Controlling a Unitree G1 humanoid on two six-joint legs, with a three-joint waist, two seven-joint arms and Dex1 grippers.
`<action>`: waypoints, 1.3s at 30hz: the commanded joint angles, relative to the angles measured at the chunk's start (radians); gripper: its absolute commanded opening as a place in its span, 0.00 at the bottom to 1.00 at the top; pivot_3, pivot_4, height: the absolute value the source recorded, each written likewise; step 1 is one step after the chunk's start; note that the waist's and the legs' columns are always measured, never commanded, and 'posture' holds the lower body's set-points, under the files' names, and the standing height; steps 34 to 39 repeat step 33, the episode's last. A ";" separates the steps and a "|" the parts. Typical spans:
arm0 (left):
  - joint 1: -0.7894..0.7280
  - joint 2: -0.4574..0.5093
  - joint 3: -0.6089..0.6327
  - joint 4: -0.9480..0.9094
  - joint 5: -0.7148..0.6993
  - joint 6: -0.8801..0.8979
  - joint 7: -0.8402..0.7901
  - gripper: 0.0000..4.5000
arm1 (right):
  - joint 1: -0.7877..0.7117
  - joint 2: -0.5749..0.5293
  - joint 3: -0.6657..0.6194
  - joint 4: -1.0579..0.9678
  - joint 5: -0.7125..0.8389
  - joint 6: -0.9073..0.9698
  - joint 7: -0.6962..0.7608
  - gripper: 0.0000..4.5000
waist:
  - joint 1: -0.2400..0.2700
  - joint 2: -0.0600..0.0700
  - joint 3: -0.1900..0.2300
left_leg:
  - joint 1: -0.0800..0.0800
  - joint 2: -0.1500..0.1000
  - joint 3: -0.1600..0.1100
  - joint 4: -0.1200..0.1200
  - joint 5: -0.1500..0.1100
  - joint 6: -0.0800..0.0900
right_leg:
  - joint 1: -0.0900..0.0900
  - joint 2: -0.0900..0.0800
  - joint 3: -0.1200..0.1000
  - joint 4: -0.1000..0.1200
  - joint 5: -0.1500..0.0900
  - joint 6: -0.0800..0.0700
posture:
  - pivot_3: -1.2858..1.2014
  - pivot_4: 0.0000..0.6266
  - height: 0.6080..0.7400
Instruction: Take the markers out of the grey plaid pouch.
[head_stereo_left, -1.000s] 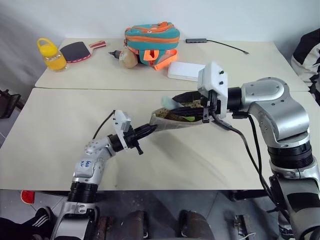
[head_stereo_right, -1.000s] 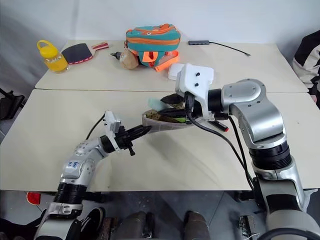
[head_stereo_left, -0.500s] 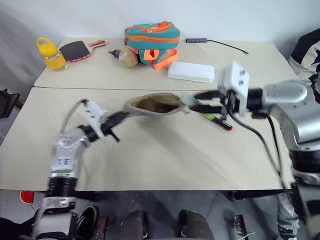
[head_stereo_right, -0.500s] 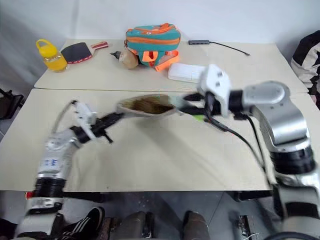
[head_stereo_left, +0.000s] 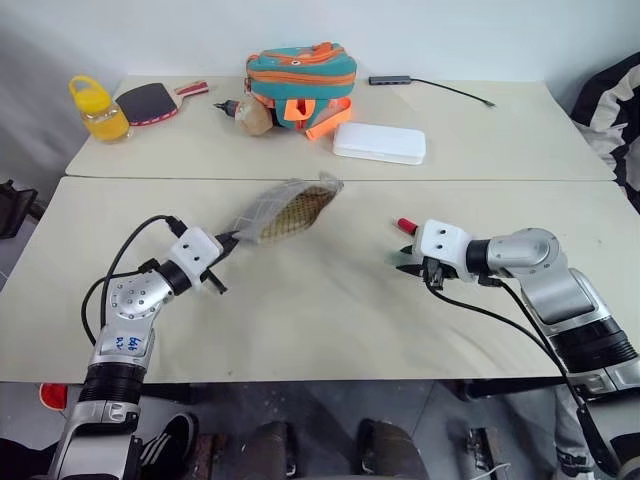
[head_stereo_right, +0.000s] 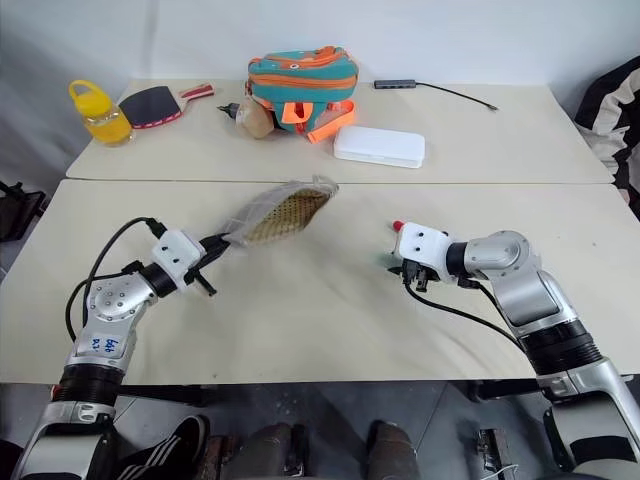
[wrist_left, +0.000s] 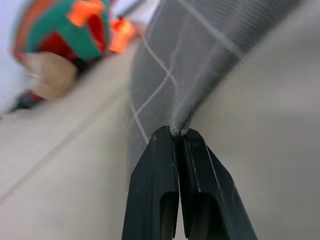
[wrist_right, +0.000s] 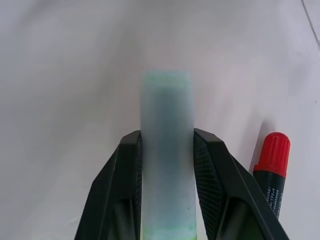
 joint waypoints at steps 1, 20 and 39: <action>0.003 0.001 0.018 -0.045 -0.067 0.014 -0.038 0.24 | 0.009 0.014 -0.043 -0.020 0.048 0.017 0.021 0.46 | 0.000 0.000 0.000 | 0.000 0.000 0.000 0.000 0.000 0.000 | 0.000 0.000 0.000 0.000 0.000 0.000 | 0.52 0.24 1.00; 0.334 0.063 0.239 -0.515 -0.475 0.489 -0.129 0.89 | 0.392 0.150 -0.495 -0.116 0.396 -0.070 -0.063 1.00 | 0.006 0.000 0.000 | 0.001 0.000 -0.003 0.000 0.000 0.000 | 0.002 0.000 0.000 0.000 0.000 0.000 | 0.52 0.24 1.00; 0.527 0.022 0.353 -0.458 -0.466 0.434 -0.111 0.89 | 0.635 0.124 -0.652 0.019 0.387 -0.320 -0.060 1.00 | 0.004 0.001 0.000 | 0.005 0.001 0.002 -0.001 -0.002 0.001 | 0.003 -0.001 0.005 -0.001 0.000 -0.001 | 0.52 0.24 1.00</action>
